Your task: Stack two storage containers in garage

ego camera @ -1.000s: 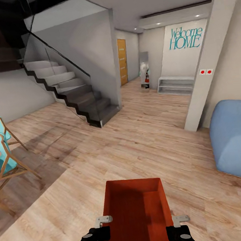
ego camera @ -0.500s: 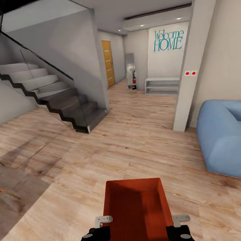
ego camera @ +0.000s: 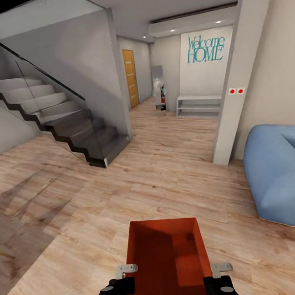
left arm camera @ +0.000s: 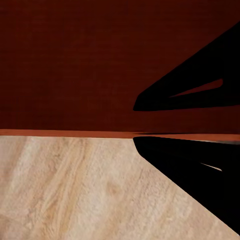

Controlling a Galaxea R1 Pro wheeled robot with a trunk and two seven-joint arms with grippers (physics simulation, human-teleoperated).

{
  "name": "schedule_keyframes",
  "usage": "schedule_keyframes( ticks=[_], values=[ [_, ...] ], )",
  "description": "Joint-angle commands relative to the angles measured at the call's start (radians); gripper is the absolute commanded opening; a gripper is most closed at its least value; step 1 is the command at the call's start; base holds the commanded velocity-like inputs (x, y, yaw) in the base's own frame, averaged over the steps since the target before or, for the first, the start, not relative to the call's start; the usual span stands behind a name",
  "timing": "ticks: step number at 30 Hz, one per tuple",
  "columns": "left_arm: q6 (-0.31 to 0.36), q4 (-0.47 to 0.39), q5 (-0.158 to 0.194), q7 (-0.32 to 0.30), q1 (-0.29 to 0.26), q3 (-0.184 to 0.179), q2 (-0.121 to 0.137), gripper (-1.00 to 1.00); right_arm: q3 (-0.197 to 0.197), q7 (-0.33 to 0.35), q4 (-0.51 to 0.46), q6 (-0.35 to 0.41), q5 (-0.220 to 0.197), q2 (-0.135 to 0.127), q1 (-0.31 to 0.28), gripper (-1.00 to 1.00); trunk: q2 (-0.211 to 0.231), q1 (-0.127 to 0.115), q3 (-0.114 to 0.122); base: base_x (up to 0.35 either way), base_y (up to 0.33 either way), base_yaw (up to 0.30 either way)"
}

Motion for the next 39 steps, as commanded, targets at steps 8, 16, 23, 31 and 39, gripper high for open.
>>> schedule_keyframes(
  ticks=[8,16,23,31,39],
  values=[
    [0.008,0.000,-0.012,0.009,0.000,0.011,0.009,-1.00,-0.015,-0.013,-0.003,-0.003,0.015,-0.008,-0.002,-1.00,-0.001,0.001,-0.002,0.323,0.000,0.000],
    [0.007,0.000,-0.012,0.009,0.000,0.013,0.010,-1.00,-0.015,-0.013,-0.003,-0.003,0.015,-0.008,-0.002,-1.00,-0.001,0.001,-0.002,0.323,0.000,0.000],
    [0.007,0.000,-0.012,0.009,0.000,0.012,0.010,-1.00,-0.015,-0.013,-0.003,-0.003,0.015,-0.008,-0.002,-1.00,-0.001,0.001,-0.002,0.323,0.000,0.000],
    [0.007,0.000,-0.012,0.009,0.000,0.012,0.010,-1.00,-0.015,-0.013,-0.003,-0.004,0.015,-0.008,-0.002,-1.00,-0.001,0.001,-0.002,0.323,0.000,0.000],
    [0.007,0.000,-0.012,0.009,0.000,0.012,0.010,-1.00,-0.015,-0.013,-0.003,-0.003,0.015,-0.008,-0.002,-1.00,-0.001,0.001,-0.002,0.323,0.000,0.000]
  ],
)
